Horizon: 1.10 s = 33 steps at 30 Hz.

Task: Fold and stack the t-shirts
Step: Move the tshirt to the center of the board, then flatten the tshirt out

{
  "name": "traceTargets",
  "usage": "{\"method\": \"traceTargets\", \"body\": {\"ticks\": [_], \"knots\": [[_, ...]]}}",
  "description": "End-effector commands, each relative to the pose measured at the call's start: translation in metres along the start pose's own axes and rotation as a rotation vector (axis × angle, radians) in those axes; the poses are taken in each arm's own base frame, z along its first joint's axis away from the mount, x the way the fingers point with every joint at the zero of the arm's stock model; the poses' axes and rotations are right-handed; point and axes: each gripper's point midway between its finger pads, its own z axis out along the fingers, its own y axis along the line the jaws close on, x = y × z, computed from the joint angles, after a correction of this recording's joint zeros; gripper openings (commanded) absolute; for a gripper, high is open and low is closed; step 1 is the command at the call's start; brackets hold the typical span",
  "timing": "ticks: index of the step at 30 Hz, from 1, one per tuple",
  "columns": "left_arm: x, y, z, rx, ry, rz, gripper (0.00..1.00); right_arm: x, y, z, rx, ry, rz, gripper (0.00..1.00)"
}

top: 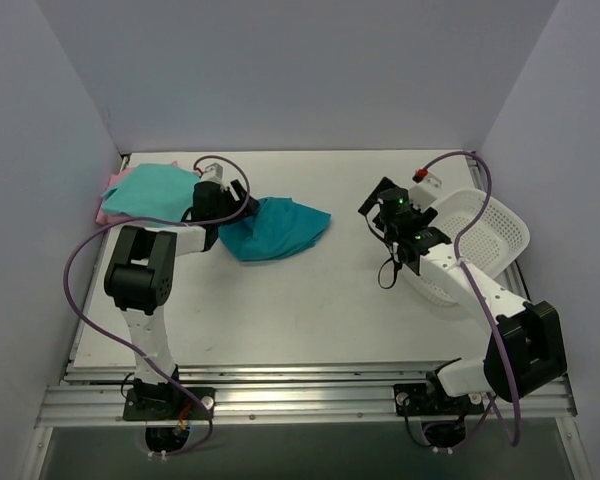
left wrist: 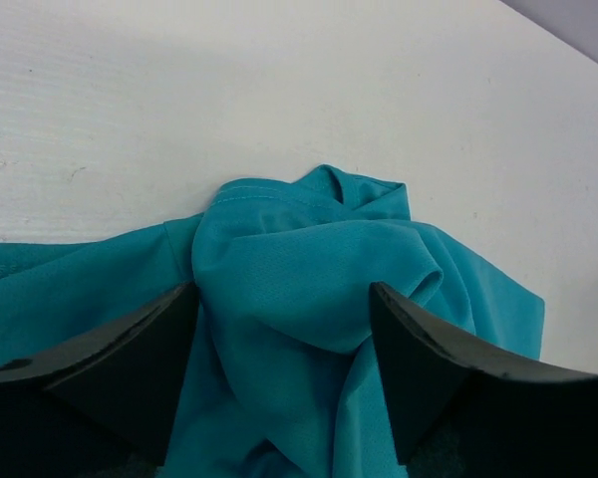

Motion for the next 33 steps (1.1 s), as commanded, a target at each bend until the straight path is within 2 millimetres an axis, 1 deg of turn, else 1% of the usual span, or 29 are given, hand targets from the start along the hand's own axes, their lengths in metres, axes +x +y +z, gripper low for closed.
{"method": "traceTargets", "body": {"ticks": [1,2,4,5,6,7,11,12,13,14,17,18,20,21,22,23,24,25,26,27,28,29,30,31,32,33], "knots": [[-0.014,-0.011,0.002,0.051,-0.046,-0.001,0.73,-0.003,-0.001,0.002,0.013,-0.025,-0.009,1.0],[-0.014,-0.012,0.002,0.055,-0.045,-0.004,0.6,-0.002,-0.001,0.003,0.015,-0.023,-0.009,1.0],[-0.014,-0.012,0.002,0.056,-0.047,-0.005,0.43,-0.001,-0.001,0.003,0.016,-0.023,-0.011,1.0],[-0.013,-0.011,0.003,0.054,-0.046,-0.008,0.32,-0.001,-0.002,0.003,0.018,-0.023,-0.012,1.0],[-0.014,-0.011,0.003,0.055,-0.047,-0.008,0.27,-0.001,-0.001,0.004,0.018,-0.021,-0.013,1.0],[-0.015,-0.012,0.003,0.058,-0.049,-0.008,0.24,-0.001,-0.001,0.004,0.017,-0.022,-0.012,1.0],[-0.015,-0.013,0.002,0.059,-0.046,-0.005,0.21,-0.002,-0.001,0.003,0.013,-0.023,-0.01,1.0],[-0.015,-0.013,0.002,0.061,-0.046,-0.004,0.17,-0.002,0.0,0.003,0.012,-0.024,-0.01,1.0],[-0.016,-0.014,0.002,0.062,-0.05,-0.004,0.07,-0.002,-0.001,0.003,0.015,-0.023,-0.011,1.0],[-0.017,-0.014,0.002,0.06,-0.05,-0.003,0.03,-0.002,-0.001,0.003,0.013,-0.023,-0.01,1.0],[-0.022,-0.017,0.001,0.056,-0.05,0.003,0.02,0.0,0.0,0.004,0.012,-0.018,-0.013,1.0],[-0.038,-0.027,-0.001,0.067,-0.076,0.007,0.02,-0.001,0.001,0.004,0.011,-0.019,-0.012,1.0],[-0.057,-0.036,-0.007,0.06,-0.093,0.008,0.02,-0.002,0.001,0.003,0.009,-0.019,-0.011,1.0],[-0.095,-0.065,-0.019,0.105,-0.158,0.024,0.02,-0.003,0.002,0.003,0.008,-0.02,-0.01,1.0],[-0.108,-0.079,-0.028,0.111,-0.16,0.037,0.02,-0.006,0.003,0.0,0.004,-0.024,-0.008,1.0],[-0.128,-0.098,-0.038,0.135,-0.189,0.057,0.02,-0.007,0.003,-0.001,0.002,-0.026,-0.006,1.0],[-0.148,-0.13,-0.055,0.176,-0.219,0.085,0.02,-0.009,0.003,-0.003,-0.002,-0.03,-0.003,1.0],[-0.201,-0.18,-0.081,0.246,-0.323,0.122,0.02,-0.01,0.003,-0.004,-0.003,-0.033,-0.001,1.0],[-0.206,-0.194,-0.089,0.218,-0.301,0.169,0.02,-0.015,0.004,-0.008,-0.011,-0.044,0.008,1.0],[-0.209,-0.226,-0.1,0.248,-0.286,0.2,0.02,-0.017,0.004,-0.01,-0.016,-0.049,0.012,1.0],[-0.255,-0.276,-0.144,0.319,-0.363,0.227,0.02,-0.02,0.004,-0.012,-0.016,-0.053,0.016,1.0],[-0.264,-0.306,-0.165,0.392,-0.372,0.269,0.02,-0.024,0.004,-0.015,-0.021,-0.065,0.023,1.0],[-0.263,-0.32,-0.161,0.425,-0.351,0.289,0.02,-0.026,0.004,-0.018,-0.025,-0.067,0.025,1.0],[-0.284,-0.358,-0.212,0.516,-0.421,0.31,0.02,-0.028,0.002,-0.019,-0.02,-0.07,0.027,1.0],[-0.28,-0.365,-0.209,0.544,-0.408,0.313,0.02,-0.031,0.002,-0.023,-0.027,-0.079,0.033,1.0],[-0.274,-0.38,-0.225,0.633,-0.388,0.338,0.02,-0.032,0.0,-0.024,-0.023,-0.082,0.034,1.0]]}}
